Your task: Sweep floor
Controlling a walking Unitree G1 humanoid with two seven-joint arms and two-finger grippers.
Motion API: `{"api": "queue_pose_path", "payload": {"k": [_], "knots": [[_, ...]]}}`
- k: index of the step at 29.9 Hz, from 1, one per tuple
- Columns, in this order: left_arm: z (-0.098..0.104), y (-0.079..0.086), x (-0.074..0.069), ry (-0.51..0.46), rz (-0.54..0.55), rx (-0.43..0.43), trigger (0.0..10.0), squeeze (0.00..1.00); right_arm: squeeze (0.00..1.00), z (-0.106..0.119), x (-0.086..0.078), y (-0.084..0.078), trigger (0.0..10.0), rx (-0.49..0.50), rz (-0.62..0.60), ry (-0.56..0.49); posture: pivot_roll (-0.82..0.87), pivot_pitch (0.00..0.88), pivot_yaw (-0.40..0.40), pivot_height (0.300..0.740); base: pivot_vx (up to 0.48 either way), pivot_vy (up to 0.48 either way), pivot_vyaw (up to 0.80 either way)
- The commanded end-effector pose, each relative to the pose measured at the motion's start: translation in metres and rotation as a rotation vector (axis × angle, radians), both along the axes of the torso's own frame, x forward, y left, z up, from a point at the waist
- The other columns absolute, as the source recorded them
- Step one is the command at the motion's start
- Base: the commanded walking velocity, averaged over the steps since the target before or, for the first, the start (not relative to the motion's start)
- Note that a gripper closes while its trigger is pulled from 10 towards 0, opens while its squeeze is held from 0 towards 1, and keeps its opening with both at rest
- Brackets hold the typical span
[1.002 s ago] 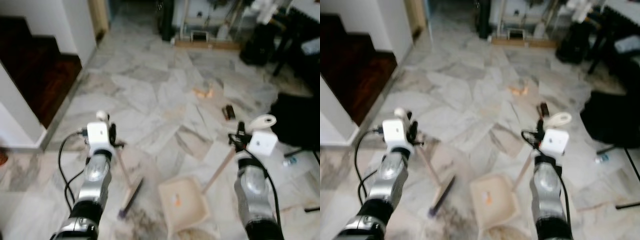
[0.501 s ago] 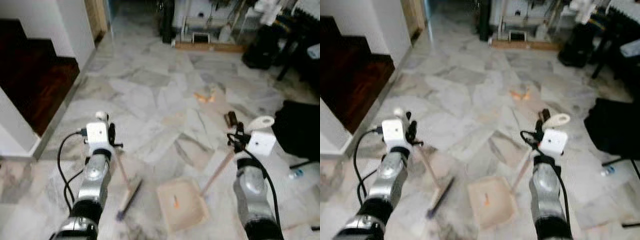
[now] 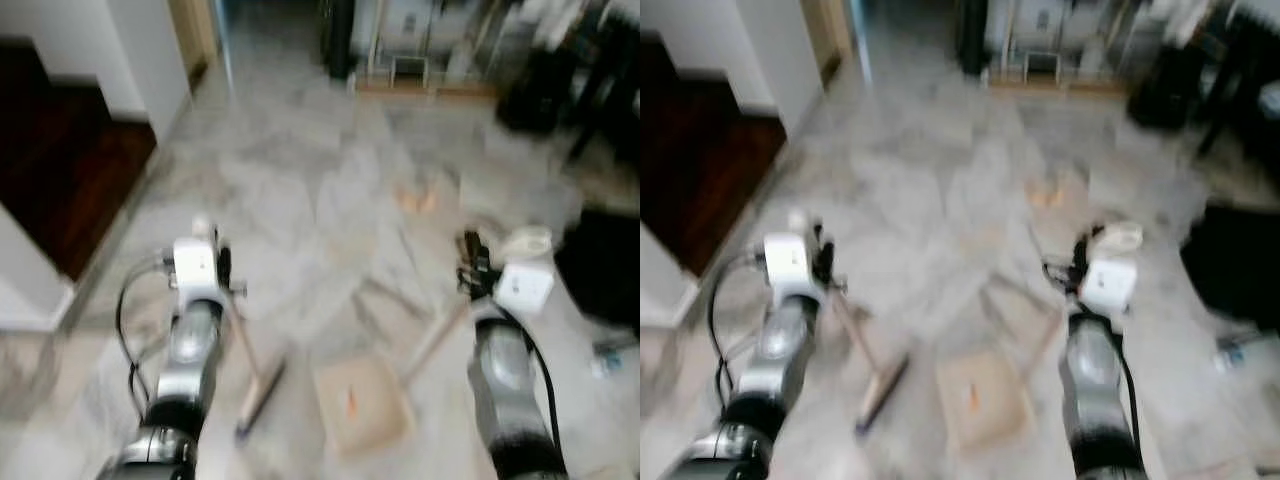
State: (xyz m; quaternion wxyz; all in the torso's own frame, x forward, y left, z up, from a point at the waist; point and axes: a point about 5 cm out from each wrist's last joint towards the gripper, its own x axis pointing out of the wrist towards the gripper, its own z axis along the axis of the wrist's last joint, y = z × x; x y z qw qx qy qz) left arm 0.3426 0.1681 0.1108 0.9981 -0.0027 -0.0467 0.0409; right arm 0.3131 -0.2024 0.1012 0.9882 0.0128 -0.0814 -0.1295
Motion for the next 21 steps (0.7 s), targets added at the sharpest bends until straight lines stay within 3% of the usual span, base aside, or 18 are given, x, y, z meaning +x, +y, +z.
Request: {"api": "queue_pose_path", "payload": {"k": [1, 21], "knots": [[0.0050, -0.0056, 0.0022, -0.021, -0.017, 0.000, 10.0, 0.00, 0.00, 0.0095, -0.0009, -0.0066, 10.0, -0.026, -0.017, -0.044, -0.08, 0.092, 0.013, 0.740, 0.345, 0.000, 0.00], [0.0075, -0.0057, 0.0050, -0.025, -0.035, 0.009, 10.0, 0.00, 0.00, 0.0089, -0.0004, -0.0036, 10.0, -0.022, -0.017, -0.051, -0.07, 0.037, 0.032, 0.740, 0.344, 0.000, 0.00]]}}
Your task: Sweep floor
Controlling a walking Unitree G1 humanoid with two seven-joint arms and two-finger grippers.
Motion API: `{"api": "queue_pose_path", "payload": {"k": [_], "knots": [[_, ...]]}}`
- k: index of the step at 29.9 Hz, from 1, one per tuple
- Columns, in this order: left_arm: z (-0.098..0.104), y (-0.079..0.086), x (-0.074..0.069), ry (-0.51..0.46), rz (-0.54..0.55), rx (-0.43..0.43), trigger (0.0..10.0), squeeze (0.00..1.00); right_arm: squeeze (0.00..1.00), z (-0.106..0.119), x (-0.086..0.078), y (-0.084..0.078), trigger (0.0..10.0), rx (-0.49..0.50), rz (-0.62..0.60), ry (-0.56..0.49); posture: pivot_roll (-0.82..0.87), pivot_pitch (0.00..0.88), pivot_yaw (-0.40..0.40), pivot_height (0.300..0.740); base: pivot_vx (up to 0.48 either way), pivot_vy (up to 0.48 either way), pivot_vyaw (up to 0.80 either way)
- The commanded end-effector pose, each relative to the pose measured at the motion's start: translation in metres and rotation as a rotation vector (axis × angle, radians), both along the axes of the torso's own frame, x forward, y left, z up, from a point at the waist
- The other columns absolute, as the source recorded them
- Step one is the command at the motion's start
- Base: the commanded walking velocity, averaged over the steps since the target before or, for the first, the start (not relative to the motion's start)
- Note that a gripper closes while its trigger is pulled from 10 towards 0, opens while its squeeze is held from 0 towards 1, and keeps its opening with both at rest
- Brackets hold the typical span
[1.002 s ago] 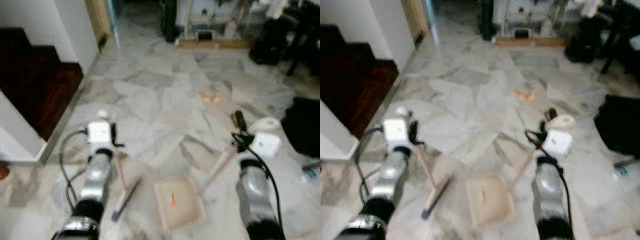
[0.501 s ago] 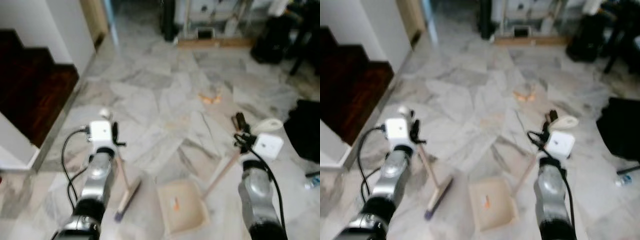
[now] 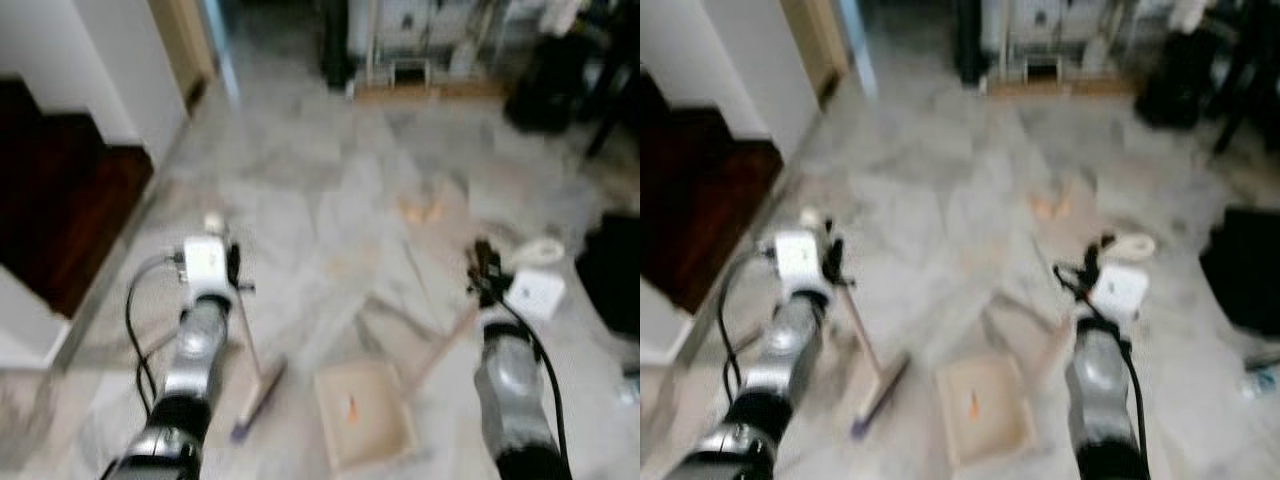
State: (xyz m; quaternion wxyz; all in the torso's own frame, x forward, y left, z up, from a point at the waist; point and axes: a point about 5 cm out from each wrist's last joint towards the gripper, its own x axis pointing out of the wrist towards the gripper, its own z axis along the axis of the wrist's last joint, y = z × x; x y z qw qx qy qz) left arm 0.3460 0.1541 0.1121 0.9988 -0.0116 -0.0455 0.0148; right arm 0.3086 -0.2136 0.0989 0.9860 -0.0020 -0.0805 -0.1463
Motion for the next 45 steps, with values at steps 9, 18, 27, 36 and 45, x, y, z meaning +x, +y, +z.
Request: {"api": "queue_pose_path", "payload": {"k": [9, 18, 27, 36, 45], "knots": [[0.0041, 0.0064, 0.0008, -0.027, 0.016, 0.021, 10.0, 0.00, 0.00, 0.0102, 0.0042, 0.0098, 10.0, 0.000, 0.033, -0.058, -0.07, 0.000, 0.025, 0.740, 0.345, 0.000, 0.00], [0.0041, 0.0037, 0.0016, -0.029, 0.006, 0.017, 10.0, 0.00, 0.00, 0.0105, 0.0059, 0.0093, 10.0, -0.006, 0.037, -0.058, -0.07, 0.000, 0.026, 0.740, 0.344, 0.000, 0.00], [0.0025, 0.0024, 0.0012, -0.025, -0.005, 0.018, 10.0, 0.00, 0.00, 0.0089, 0.0044, 0.0101, 10.0, -0.006, 0.035, -0.058, -0.08, 0.000, 0.034, 0.740, 0.346, 0.000, 0.00], [0.0017, -0.0005, 0.0018, -0.023, -0.016, 0.018, 10.0, 0.00, 0.00, 0.0080, 0.0046, 0.0094, 10.0, -0.004, 0.032, -0.058, -0.08, 0.000, 0.036, 0.740, 0.345, 0.000, 0.00], [-0.0002, -0.0009, 0.0017, -0.018, -0.022, 0.020, 10.0, 0.00, 0.00, 0.0101, 0.0060, 0.0094, 10.0, -0.006, 0.030, -0.066, -0.08, 0.000, 0.040, 0.740, 0.344, 0.000, 0.00]]}}
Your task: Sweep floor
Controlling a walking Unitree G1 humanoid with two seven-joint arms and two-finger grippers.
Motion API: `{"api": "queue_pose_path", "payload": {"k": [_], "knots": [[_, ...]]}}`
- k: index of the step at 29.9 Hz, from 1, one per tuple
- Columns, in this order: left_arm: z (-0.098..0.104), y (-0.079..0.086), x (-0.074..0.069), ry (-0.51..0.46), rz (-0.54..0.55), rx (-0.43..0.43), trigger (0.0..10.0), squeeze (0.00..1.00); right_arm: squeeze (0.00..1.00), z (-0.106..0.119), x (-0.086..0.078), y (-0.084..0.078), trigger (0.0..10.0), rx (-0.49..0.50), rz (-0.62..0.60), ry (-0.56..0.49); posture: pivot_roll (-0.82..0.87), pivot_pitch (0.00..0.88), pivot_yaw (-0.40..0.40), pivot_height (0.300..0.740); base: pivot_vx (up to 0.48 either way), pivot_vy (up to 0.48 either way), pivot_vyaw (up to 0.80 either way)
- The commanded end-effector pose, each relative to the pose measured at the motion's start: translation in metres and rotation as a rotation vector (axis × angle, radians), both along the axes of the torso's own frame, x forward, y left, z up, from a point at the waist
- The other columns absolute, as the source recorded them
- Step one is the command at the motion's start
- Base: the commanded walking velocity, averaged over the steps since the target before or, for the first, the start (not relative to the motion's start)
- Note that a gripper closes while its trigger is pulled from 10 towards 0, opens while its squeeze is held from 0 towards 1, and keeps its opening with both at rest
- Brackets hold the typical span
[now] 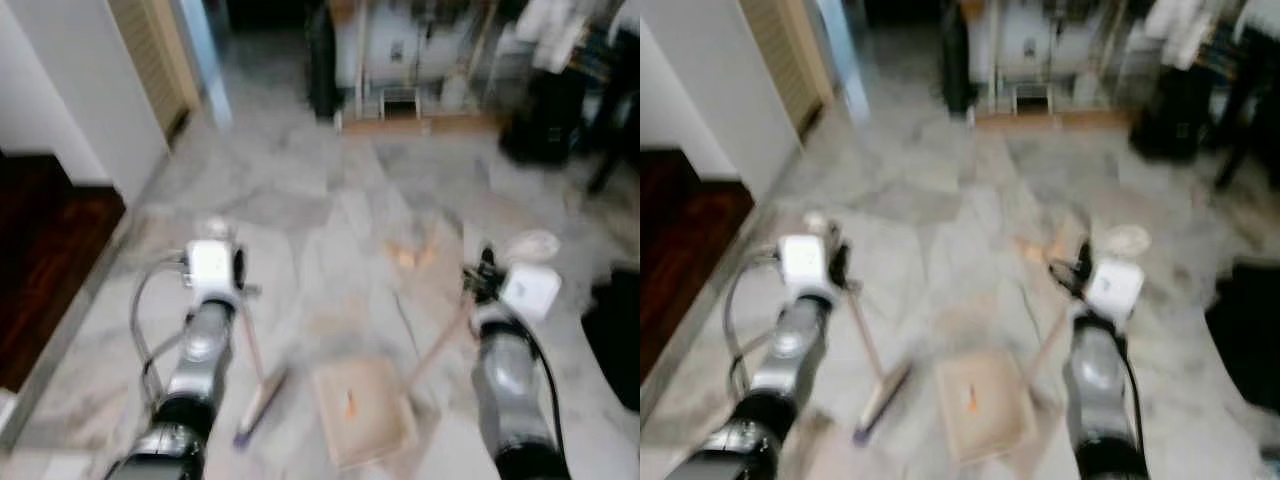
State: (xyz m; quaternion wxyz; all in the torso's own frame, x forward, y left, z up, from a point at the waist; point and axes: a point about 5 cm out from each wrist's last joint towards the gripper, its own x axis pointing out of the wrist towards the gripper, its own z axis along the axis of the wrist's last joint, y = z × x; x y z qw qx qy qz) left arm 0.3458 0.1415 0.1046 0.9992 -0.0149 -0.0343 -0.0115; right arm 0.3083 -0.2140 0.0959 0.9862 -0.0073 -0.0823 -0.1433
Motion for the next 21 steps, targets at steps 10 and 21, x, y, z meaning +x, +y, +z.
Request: {"api": "queue_pose_path", "payload": {"k": [10, 21], "knots": [[0.009, 0.011, 0.003, -0.043, 0.027, 0.023, 10.0, 0.00, 0.00, 0.015, 0.006, 0.010, 10.0, 0.005, 0.024, -0.073, -0.08, 0.000, 0.043, 0.740, 0.343, 0.000, 0.00], [0.010, 0.022, 0.002, -0.050, 0.058, 0.040, 10.0, 0.00, 0.00, 0.017, 0.003, 0.008, 10.0, 0.003, 0.017, -0.081, -0.08, 0.000, 0.037, 0.740, 0.342, 0.000, 0.00]]}}
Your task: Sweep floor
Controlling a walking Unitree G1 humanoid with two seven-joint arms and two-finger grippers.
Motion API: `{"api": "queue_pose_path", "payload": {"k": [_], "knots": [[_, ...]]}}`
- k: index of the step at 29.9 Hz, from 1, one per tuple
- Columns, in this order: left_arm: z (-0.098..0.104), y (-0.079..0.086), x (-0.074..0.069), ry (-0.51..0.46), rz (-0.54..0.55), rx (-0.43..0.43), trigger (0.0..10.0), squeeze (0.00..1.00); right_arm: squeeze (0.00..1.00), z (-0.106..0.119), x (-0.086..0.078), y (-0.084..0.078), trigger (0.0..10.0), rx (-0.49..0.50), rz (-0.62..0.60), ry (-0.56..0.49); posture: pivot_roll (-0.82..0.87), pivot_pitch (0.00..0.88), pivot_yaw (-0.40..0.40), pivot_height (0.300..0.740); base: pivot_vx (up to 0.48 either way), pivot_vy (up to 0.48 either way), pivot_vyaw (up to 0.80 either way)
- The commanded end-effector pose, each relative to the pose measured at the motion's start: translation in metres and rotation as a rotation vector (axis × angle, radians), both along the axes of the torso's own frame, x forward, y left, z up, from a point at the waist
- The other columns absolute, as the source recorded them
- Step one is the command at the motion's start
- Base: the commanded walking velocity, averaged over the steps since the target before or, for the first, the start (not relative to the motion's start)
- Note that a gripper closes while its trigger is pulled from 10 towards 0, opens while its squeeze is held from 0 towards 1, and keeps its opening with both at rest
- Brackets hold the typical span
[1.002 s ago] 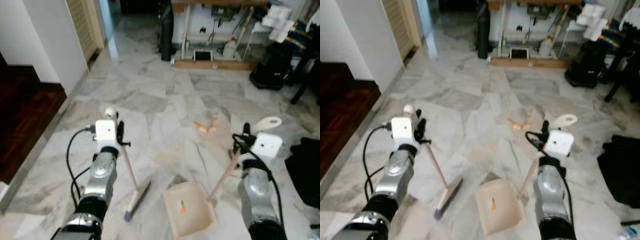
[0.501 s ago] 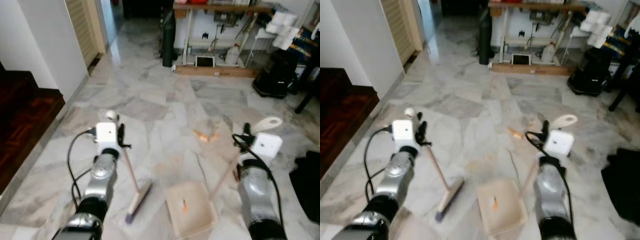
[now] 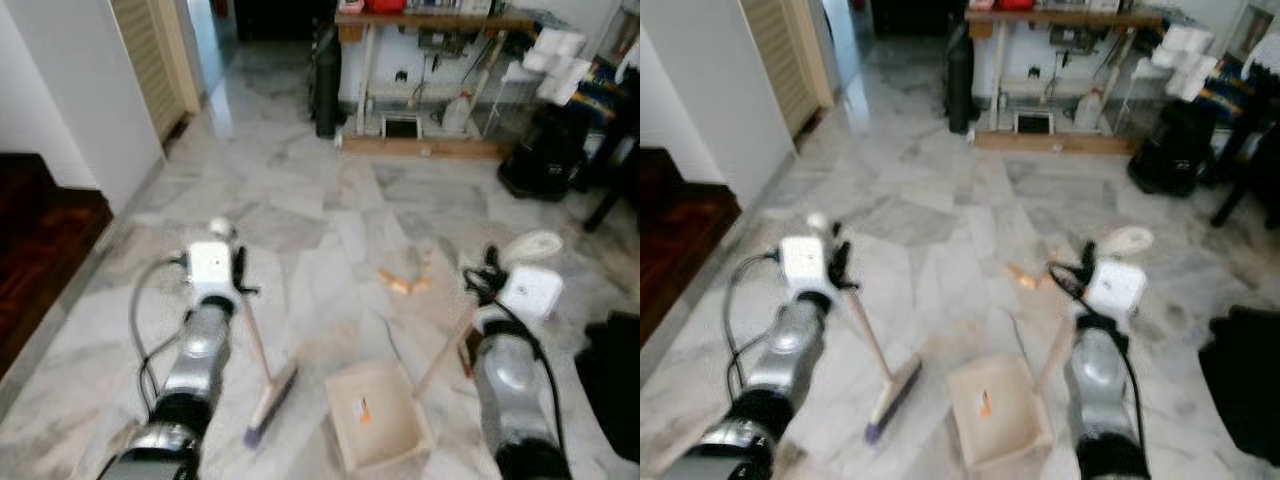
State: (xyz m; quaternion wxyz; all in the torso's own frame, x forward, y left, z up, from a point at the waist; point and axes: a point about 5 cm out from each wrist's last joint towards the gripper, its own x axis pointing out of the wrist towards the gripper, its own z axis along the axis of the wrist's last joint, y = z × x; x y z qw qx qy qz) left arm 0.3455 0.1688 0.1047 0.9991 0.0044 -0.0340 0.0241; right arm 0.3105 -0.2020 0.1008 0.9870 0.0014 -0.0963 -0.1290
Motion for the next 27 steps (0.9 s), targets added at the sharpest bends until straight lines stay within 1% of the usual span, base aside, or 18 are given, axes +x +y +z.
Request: {"api": "queue_pose_path", "payload": {"k": [1, 10, 27], "knots": [[0.0092, -0.0046, 0.0010, -0.048, -0.009, 0.006, 10.0, 0.00, 0.00, 0.0116, 0.0005, -0.0053, 10.0, -0.008, -0.015, -0.049, -0.08, 0.002, 0.036, 0.740, 0.341, 0.000, 0.00], [0.0101, -0.0041, 0.0019, -0.047, 0.002, 0.003, 10.0, 0.00, 0.00, 0.0146, 0.0022, -0.0067, 10.0, -0.009, -0.019, -0.051, -0.08, 0.028, 0.034, 0.740, 0.344, 0.000, 0.00], [0.0123, -0.0060, 0.0031, -0.050, 0.001, 0.001, 10.0, 0.00, 0.00, 0.0186, 0.0037, -0.0072, 10.0, -0.007, -0.021, -0.056, -0.08, 0.045, 0.034, 0.740, 0.344, 0.000, 0.00]]}}
